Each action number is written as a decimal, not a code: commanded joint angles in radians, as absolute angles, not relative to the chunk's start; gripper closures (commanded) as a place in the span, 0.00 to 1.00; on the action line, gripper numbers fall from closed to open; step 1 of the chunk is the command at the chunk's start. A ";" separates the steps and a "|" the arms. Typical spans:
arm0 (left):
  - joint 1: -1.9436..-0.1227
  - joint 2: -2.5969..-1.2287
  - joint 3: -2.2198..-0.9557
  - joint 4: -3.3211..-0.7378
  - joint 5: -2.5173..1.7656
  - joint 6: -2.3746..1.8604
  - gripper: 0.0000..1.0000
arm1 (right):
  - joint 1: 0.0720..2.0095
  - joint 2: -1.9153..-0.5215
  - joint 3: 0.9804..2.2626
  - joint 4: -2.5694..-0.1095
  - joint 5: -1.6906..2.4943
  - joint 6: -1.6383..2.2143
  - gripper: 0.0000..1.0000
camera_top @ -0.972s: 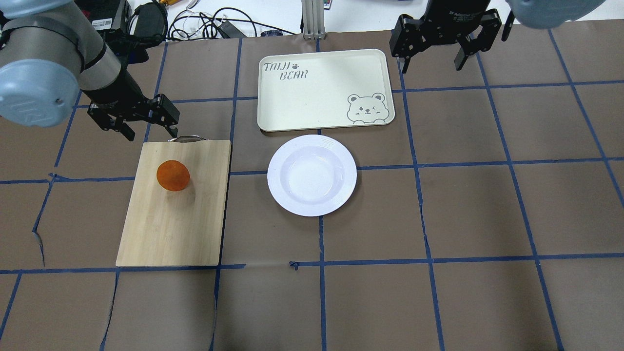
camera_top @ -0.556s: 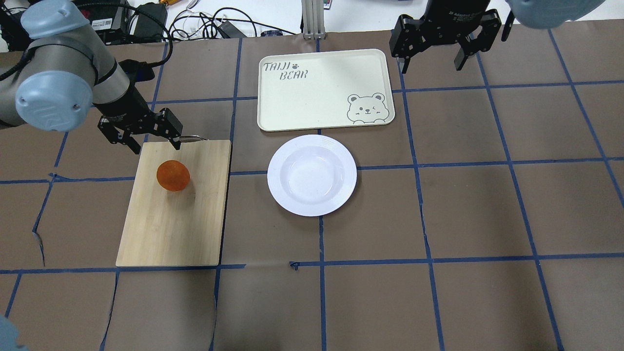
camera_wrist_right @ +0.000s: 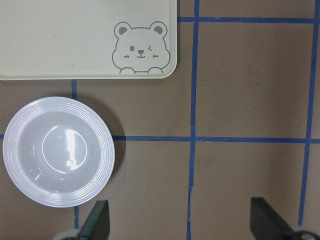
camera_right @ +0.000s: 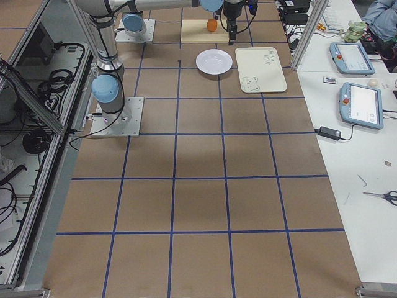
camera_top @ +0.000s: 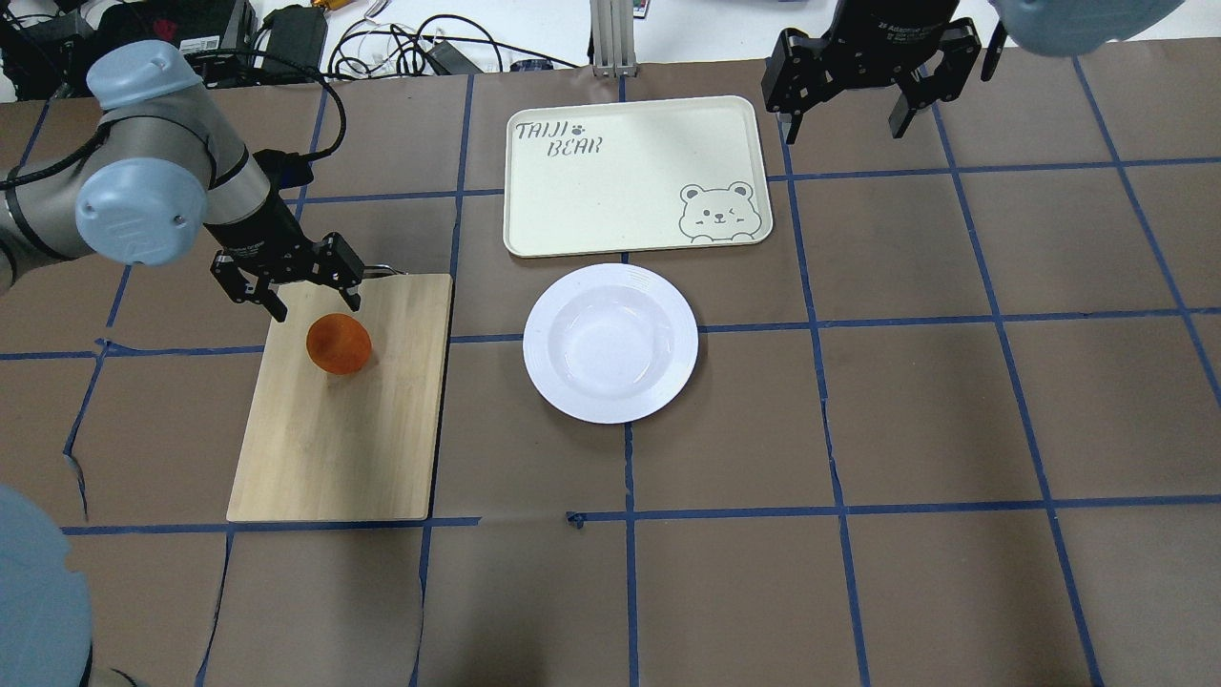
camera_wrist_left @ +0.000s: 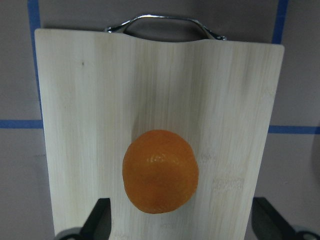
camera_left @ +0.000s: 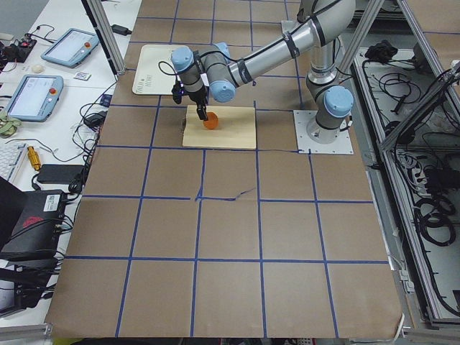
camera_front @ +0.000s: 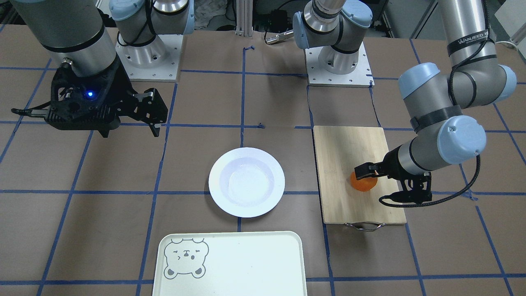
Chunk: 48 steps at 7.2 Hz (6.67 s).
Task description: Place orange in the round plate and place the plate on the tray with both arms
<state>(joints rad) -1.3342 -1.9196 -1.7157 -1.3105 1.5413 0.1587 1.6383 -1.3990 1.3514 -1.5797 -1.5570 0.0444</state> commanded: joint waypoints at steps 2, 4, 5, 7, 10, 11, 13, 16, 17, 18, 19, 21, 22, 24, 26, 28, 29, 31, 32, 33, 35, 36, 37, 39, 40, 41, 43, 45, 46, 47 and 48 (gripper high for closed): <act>-1.330 -1.982 -1.729 -1.279 1.540 0.156 0.00 | 1.638 -1.399 1.351 -1.578 -1.557 0.044 0.00; -1.331 -1.988 -1.762 -1.278 1.542 0.150 0.00 | 1.637 -1.399 1.351 -1.578 -1.557 0.044 0.00; -1.331 -1.988 -1.779 -1.278 1.540 0.118 0.00 | 1.637 -1.399 1.351 -1.578 -1.557 0.044 0.00; -1.331 -1.988 -1.781 -1.278 1.542 0.112 0.00 | 1.637 -1.399 1.351 -1.578 -1.557 0.044 0.00; -1.331 -1.983 -1.767 -1.243 1.540 0.084 1.00 | 1.637 -1.399 1.351 -1.578 -1.557 0.044 0.00; -1.331 -1.967 -1.767 -1.212 1.540 0.078 1.00 | 1.637 -1.399 1.351 -1.578 -1.557 0.044 0.00; -1.365 -1.945 -1.718 -1.218 1.528 -0.039 1.00 | 1.637 -1.399 1.351 -1.578 -1.557 0.044 0.00; -1.608 -1.971 -1.648 -1.189 1.496 -0.267 1.00 | 1.637 -1.399 1.351 -1.578 -1.557 0.044 0.00; -1.674 -1.977 -1.651 -1.134 1.470 -0.332 1.00 | 1.637 -1.399 1.351 -1.578 -1.557 0.044 0.00; -1.733 -1.989 -1.654 -1.131 1.388 -0.360 1.00 | 1.637 -1.399 1.351 -1.578 -1.557 0.044 0.00; -1.800 -1.996 -1.655 -1.129 1.379 -0.420 1.00 | 1.637 -1.399 1.351 -1.578 -1.557 0.044 0.00; -1.868 -1.996 -1.672 -1.135 1.379 -0.462 1.00 | 1.637 -1.399 1.351 -1.578 -1.557 0.044 0.00; -1.876 -1.996 -1.704 -1.134 1.382 -0.462 0.85 | 1.637 -1.399 1.351 -1.578 -1.557 0.043 0.00; -1.875 -2.003 -1.712 -1.089 1.382 -0.451 0.01 | 1.638 -1.399 1.351 -1.578 -1.557 0.044 0.00; -1.868 -1.970 -1.691 -1.071 1.399 -0.442 0.00 | 1.628 -1.396 1.350 -1.580 -1.555 0.034 0.00; -1.783 -1.930 -1.643 -1.088 1.523 -0.422 0.00 | 1.628 -1.359 1.350 -1.592 -1.479 0.034 0.00; -1.717 -1.899 -1.640 -1.106 1.572 -0.302 0.00 | 1.628 -1.307 1.351 -1.680 -1.454 0.041 0.00; -1.581 -1.837 -1.637 -1.174 1.631 -0.151 0.00 | 1.629 -1.231 1.353 -1.698 -1.342 0.046 0.00; -1.513 -1.798 -1.625 -1.201 1.637 -0.141 0.00 | 1.629 -1.204 1.402 -1.766 -1.274 0.046 0.00; -1.453 -1.767 -1.620 -1.228 1.632 -0.141 0.00 | 1.631 -1.198 1.531 -1.921 -1.231 0.049 0.00; -1.437 -1.714 -1.621 -1.270 1.635 -0.144 0.00 | 1.635 -1.195 1.826 -2.267 -1.123 0.055 0.00; -1.428 -1.691 -1.620 -1.279 1.640 -0.144 0.00 | 1.638 -1.172 1.873 -2.331 -1.120 0.069 0.00; -1.433 -1.662 -1.620 -1.281 1.640 -0.141 0.00 | 1.652 -1.154 1.878 -2.339 -1.111 0.107 0.00; -1.443 -1.593 -1.631 -1.282 1.654 -0.130 0.00 | 1.664 -1.095 1.882 -2.387 -1.083 0.132 0.00; -1.448 -1.563 -1.641 -1.287 1.637 -0.129 0.00 | 1.677 -1.094 1.890 -2.385 -1.089 0.149 0.00; -1.448 -1.542 -1.664 -1.311 1.512 -0.121 0.00 | 1.677 -1.095 1.891 -2.376 -1.086 0.152 0.00; -1.448 -1.491 -1.692 -1.388 1.476 0.115 0.00 | 1.681 -1.094 1.914 -2.375 -1.088 0.179 0.07; -1.448 -1.486 -1.701 -1.431 1.480 0.124 0.00 | 1.689 -1.094 1.914 -2.375 -1.089 0.181 0.30; -1.454 -1.474 -1.716 -1.433 1.480 0.124 0.00 | 1.695 -1.094 1.914 -2.373 -1.089 0.181 0.43; -1.482 -1.483 -1.730 -1.437 1.491 0.126 0.00 | 1.703 -1.094 1.914 -2.370 -1.089 0.183 0.60; -1.514 -1.500 -1.741 -1.434 1.552 0.126 0.00 | 1.709 -1.094 1.914 -2.370 -1.091 0.199 0.89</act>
